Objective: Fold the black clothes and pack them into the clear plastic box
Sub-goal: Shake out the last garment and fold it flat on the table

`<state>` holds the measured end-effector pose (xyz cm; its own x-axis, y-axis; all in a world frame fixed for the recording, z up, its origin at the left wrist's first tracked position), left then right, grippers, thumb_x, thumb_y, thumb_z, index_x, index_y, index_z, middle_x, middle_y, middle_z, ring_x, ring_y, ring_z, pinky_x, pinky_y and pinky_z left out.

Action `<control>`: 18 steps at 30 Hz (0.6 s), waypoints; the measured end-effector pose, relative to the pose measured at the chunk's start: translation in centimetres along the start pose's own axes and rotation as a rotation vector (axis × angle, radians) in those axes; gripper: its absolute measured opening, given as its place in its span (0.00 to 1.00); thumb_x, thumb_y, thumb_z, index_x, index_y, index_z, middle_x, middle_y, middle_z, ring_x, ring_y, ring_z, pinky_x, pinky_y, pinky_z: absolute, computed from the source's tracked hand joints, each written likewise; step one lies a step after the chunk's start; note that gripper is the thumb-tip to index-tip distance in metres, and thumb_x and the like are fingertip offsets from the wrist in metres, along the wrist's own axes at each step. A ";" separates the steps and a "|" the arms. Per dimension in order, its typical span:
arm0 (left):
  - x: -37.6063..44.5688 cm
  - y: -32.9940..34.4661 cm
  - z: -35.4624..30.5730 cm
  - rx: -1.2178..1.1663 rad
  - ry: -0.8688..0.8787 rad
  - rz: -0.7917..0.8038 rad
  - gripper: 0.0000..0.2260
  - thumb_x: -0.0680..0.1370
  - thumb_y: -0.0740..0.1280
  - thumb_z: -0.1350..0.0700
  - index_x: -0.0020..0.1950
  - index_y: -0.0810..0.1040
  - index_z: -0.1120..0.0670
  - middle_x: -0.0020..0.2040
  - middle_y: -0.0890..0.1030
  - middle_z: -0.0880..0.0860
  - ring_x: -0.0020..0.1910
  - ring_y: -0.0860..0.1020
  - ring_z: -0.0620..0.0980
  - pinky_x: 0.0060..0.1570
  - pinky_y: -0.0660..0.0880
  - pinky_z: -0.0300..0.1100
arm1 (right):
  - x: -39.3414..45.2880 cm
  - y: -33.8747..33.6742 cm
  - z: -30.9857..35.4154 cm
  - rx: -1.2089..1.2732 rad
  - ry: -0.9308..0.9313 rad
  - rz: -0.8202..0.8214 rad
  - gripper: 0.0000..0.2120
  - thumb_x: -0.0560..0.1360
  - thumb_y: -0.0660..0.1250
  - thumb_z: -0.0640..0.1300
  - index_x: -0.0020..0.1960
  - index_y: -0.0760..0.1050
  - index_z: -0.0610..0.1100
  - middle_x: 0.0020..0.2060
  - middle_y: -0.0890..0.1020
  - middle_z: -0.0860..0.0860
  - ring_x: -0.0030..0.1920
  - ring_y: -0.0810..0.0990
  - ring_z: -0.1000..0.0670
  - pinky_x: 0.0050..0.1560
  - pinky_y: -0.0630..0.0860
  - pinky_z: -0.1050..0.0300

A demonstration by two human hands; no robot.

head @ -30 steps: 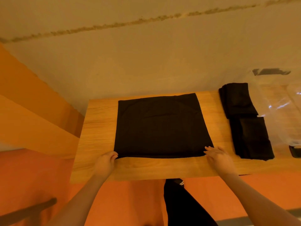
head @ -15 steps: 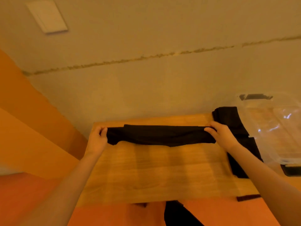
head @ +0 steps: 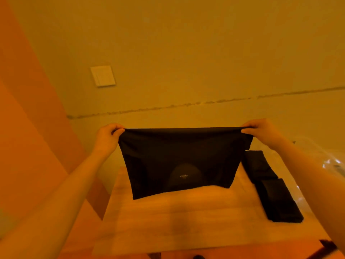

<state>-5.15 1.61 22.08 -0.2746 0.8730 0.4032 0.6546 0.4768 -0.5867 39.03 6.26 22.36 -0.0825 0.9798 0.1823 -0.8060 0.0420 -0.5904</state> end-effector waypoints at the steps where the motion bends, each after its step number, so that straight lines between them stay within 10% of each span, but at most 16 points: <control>1: -0.8 -0.8 -0.2 -0.005 0.017 0.015 0.06 0.78 0.63 0.64 0.48 0.79 0.61 0.44 0.77 0.55 0.43 0.73 0.49 0.34 0.65 0.32 | -1.0 -0.5 0.7 0.017 0.014 -0.009 0.08 0.75 0.63 0.33 0.42 0.77 0.43 0.34 0.76 0.49 0.34 0.77 0.56 0.30 0.70 0.69; 4: -3.8 -3.2 -0.7 0.022 0.039 0.115 0.03 0.76 0.66 0.64 0.44 0.79 0.58 0.34 0.76 0.53 0.32 0.72 0.43 0.31 0.66 0.27 | -4.3 -1.6 2.0 0.042 0.059 0.027 0.07 0.78 0.58 0.31 0.46 0.74 0.38 0.31 0.72 0.47 0.23 0.73 0.64 0.21 0.65 0.74; 9: -7.9 -6.3 -1.0 0.011 0.022 0.205 0.05 0.76 0.67 0.62 0.41 0.78 0.54 0.36 0.77 0.50 0.36 0.74 0.45 0.33 0.68 0.32 | -8.3 -2.6 2.2 0.065 0.128 0.131 0.14 0.79 0.54 0.32 0.44 0.75 0.42 0.40 0.77 0.43 0.40 0.77 0.49 0.33 0.77 0.68; 18: -9.8 -7.2 0.1 -0.054 -0.074 0.323 0.07 0.76 0.67 0.61 0.39 0.78 0.53 0.38 0.80 0.53 0.38 0.76 0.47 0.38 0.69 0.34 | -10.1 -2.3 2.0 0.088 0.216 0.159 0.10 0.79 0.57 0.33 0.46 0.76 0.39 0.41 0.79 0.43 0.43 0.79 0.47 0.43 0.77 0.57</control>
<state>-7.30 -10.34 22.27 -0.0963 0.9841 0.1494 0.7521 0.1702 -0.6367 40.49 -4.15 23.46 -0.0933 0.9921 -0.0845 -0.8413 -0.1239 -0.5262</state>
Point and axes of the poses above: each hand's wrist, its own x-axis towards the middle knuckle, its own y-axis out of the palm, z = x × y, the point moved 1 cm from there along x, towards the middle knuckle
